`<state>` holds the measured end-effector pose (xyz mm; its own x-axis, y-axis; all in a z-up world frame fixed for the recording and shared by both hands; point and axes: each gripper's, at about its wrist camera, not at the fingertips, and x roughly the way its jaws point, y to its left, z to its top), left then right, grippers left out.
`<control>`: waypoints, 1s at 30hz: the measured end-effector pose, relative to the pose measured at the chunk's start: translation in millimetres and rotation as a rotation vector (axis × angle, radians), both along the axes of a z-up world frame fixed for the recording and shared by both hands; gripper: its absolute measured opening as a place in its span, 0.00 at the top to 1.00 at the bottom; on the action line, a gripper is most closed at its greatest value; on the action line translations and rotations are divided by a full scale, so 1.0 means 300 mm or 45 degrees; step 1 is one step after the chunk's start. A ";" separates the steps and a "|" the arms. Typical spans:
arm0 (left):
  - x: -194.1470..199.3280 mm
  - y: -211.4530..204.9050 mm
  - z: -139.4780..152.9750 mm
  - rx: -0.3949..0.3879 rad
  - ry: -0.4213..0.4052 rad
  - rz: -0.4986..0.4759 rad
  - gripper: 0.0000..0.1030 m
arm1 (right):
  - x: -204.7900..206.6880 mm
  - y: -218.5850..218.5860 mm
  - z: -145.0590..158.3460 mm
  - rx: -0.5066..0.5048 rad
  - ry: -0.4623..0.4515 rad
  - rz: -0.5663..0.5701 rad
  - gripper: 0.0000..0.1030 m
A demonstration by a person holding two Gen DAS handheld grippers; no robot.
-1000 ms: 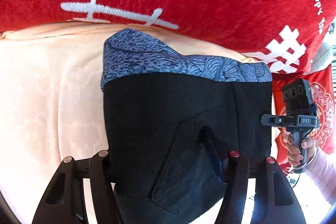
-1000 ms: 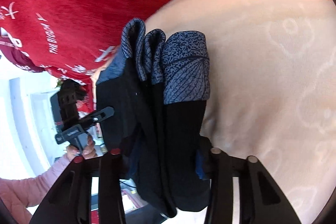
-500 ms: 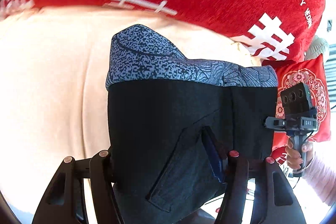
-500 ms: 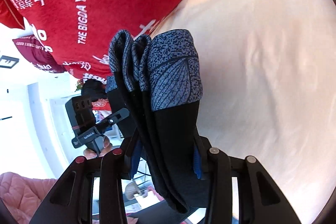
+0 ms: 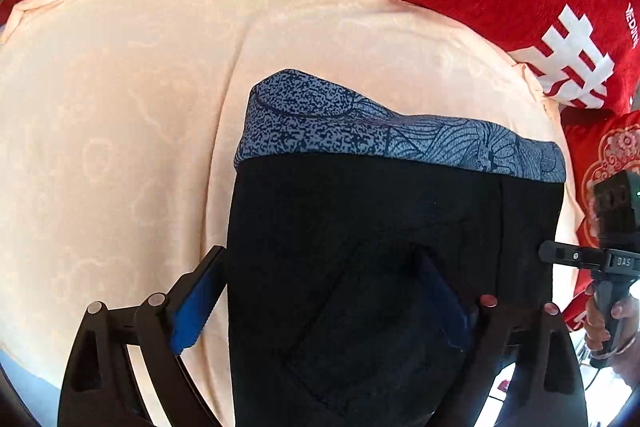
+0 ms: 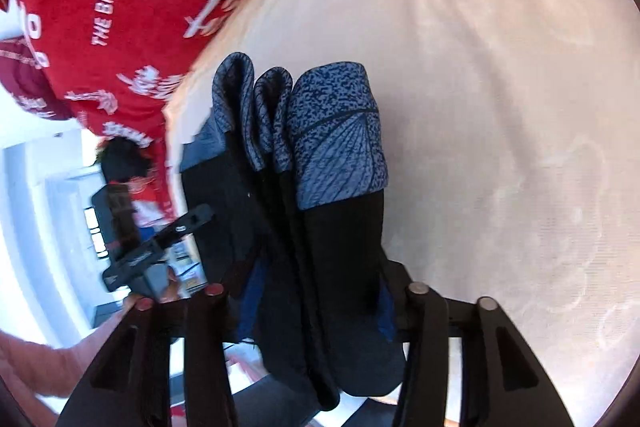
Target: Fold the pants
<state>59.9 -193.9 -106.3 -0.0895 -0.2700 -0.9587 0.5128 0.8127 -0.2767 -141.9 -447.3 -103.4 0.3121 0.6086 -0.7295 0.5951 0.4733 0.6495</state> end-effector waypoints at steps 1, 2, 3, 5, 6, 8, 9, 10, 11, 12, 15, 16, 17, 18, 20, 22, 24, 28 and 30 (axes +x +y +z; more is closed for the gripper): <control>-0.002 -0.002 0.004 0.012 -0.005 0.004 0.09 | -0.002 0.006 0.010 -0.041 0.014 0.018 0.40; -0.004 -0.002 0.011 0.029 -0.015 0.013 0.09 | -0.002 0.006 0.016 -0.060 0.023 0.023 0.39; -0.007 -0.002 0.020 0.047 -0.033 0.024 0.09 | 0.000 0.006 0.025 -0.081 0.037 0.025 0.37; -0.017 0.000 0.038 0.081 -0.066 0.037 0.09 | 0.004 0.006 0.048 -0.128 0.070 0.032 0.34; -0.023 0.000 0.056 0.101 -0.087 0.041 0.09 | 0.004 0.003 0.058 -0.148 0.085 0.030 0.32; -0.035 0.006 0.086 0.132 -0.114 0.040 0.09 | -0.006 -0.013 0.085 -0.188 0.120 0.004 0.26; -0.042 0.014 0.104 0.147 -0.127 0.040 0.09 | -0.016 -0.019 0.102 -0.206 0.134 -0.013 0.22; -0.050 0.018 0.119 0.169 -0.140 0.040 0.04 | -0.032 -0.030 0.110 -0.229 0.149 -0.024 0.22; -0.062 0.016 0.135 0.195 -0.150 0.039 0.00 | -0.061 -0.039 0.122 -0.256 0.170 -0.025 0.22; -0.072 0.018 0.151 0.212 -0.167 0.045 0.00 | -0.070 -0.040 0.141 -0.301 0.199 -0.014 0.22; -0.108 0.021 0.190 0.256 -0.213 0.064 0.00 | -0.089 -0.029 0.185 -0.428 0.264 0.043 0.18; -0.119 0.024 0.199 0.264 -0.221 0.066 0.00 | -0.092 -0.022 0.202 -0.448 0.264 0.049 0.15; -0.133 0.024 0.212 0.269 -0.233 0.073 0.00 | -0.093 -0.012 0.222 -0.474 0.266 0.052 0.13; -0.152 0.023 0.225 0.284 -0.248 0.083 0.00 | -0.091 0.003 0.241 -0.502 0.265 0.066 0.09; -0.174 0.017 0.243 0.296 -0.259 0.088 0.00 | -0.091 0.027 0.274 -0.563 0.252 0.093 0.00; -0.196 0.012 0.259 0.302 -0.256 0.091 0.00 | -0.080 0.062 0.305 -0.617 0.238 0.128 0.00; -0.215 0.007 0.273 0.309 -0.255 0.073 0.00 | -0.068 0.098 0.329 -0.650 0.237 0.153 0.00; -0.245 0.004 0.302 0.343 -0.264 0.000 0.00 | -0.054 0.166 0.353 -0.612 0.255 0.171 0.00; -0.261 0.008 0.316 0.351 -0.262 -0.041 0.00 | -0.041 0.203 0.363 -0.614 0.268 0.166 0.00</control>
